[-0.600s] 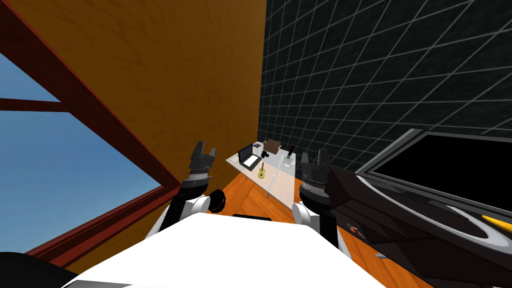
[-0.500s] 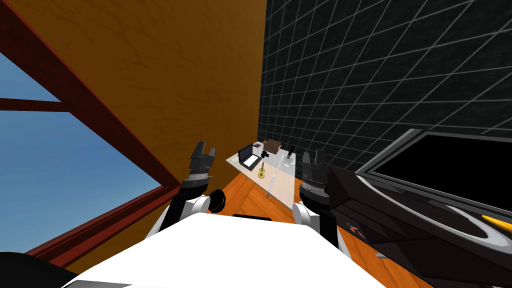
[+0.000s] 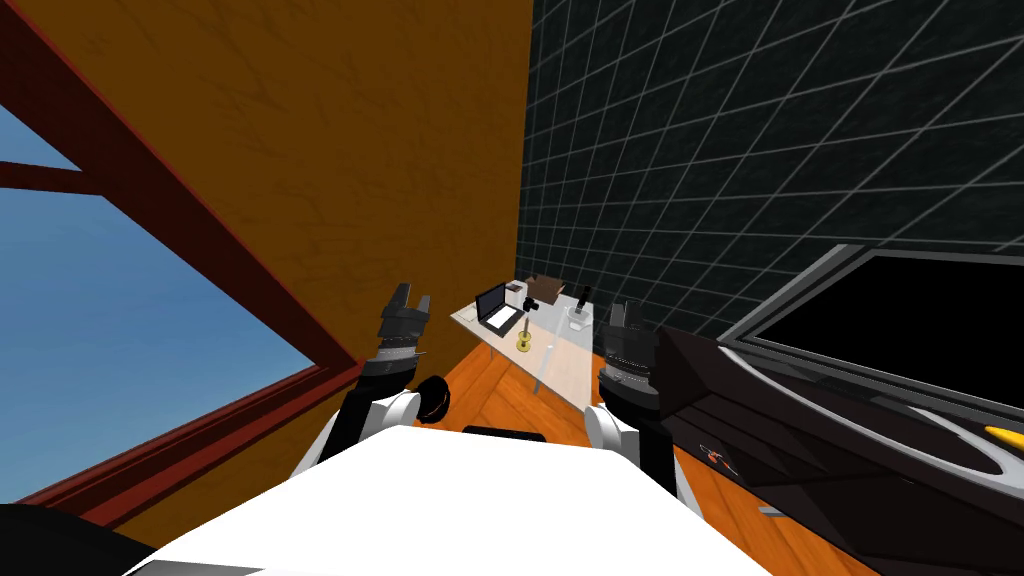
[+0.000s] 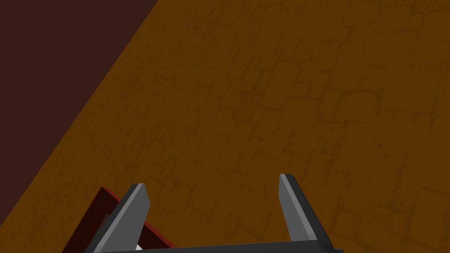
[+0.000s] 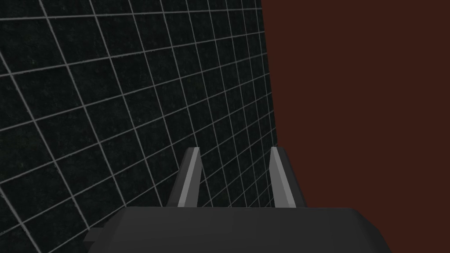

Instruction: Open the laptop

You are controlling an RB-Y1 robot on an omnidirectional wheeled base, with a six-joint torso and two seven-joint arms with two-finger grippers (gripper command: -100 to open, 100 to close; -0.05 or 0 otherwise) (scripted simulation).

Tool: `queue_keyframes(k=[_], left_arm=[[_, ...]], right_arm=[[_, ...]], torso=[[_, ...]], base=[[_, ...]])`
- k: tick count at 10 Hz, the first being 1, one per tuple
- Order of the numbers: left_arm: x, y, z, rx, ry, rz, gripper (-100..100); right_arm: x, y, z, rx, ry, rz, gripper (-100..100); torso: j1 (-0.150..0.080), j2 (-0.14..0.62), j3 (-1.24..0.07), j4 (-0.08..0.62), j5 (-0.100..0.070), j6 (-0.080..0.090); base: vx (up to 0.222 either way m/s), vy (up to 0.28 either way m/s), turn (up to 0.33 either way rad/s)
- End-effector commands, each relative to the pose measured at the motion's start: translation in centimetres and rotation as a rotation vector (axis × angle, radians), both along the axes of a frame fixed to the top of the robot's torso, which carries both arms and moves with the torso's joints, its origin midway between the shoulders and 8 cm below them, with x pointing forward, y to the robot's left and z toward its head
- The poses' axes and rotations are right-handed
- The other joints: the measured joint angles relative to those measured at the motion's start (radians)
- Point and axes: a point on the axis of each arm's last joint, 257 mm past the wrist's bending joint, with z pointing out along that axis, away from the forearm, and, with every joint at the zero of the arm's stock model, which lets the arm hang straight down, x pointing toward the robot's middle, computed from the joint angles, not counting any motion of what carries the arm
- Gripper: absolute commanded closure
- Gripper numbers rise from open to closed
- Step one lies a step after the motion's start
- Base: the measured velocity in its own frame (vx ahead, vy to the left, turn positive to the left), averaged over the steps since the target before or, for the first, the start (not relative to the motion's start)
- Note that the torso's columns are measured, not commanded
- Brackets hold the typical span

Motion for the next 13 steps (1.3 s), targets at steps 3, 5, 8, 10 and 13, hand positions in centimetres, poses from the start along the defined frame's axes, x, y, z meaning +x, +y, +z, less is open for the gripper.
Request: queue_keyframes(k=[3, 5, 8, 10, 13], left_arm=[[0.0, 0.0, 0.0, 0.0, 0.0, 0.0, 0], [0.5, -0.6, -0.5, 0.044, 0.024, -0.021, -100], [1.5, -1.3, -1.6, 0.096, 0.071, -0.041, -100], [3.1, -1.8, -3.8, 0.147, 0.149, -0.051, -100], [4.8, -1.9, -6.2, 0.187, 0.232, -0.05, -100]], right_arm=[[0.0, 0.0, 0.0, 0.0, 0.0, 0.0, 0], [0.0, 0.0, 0.0, 0.0, 0.0, 0.0, 0], [0.0, 0.0, 0.0, 0.0, 0.001, 0.0, 0], [0.0, 0.0, 0.0, 0.0, 0.001, 0.0, 0], [0.0, 0.0, 0.0, 0.0, 0.001, 0.0, 0]], torso=[[0.0, 0.222, -0.443, 0.221, 0.0, 0.0], [0.001, 0.329, -0.659, 0.328, 0.0, 0.0], [0.001, 0.341, -0.685, 0.341, 0.0, 0.0], [0.002, 0.341, -0.685, 0.342, 0.0, 0.0], [0.001, 0.341, -0.685, 0.342, 0.0, 0.0]], base=[[0.0, 0.0, 0.0], [0.016, 0.014, -0.047], [0.034, 0.038, -0.082], [0.081, 0.085, -0.216], [0.1, 0.117, -0.192]])
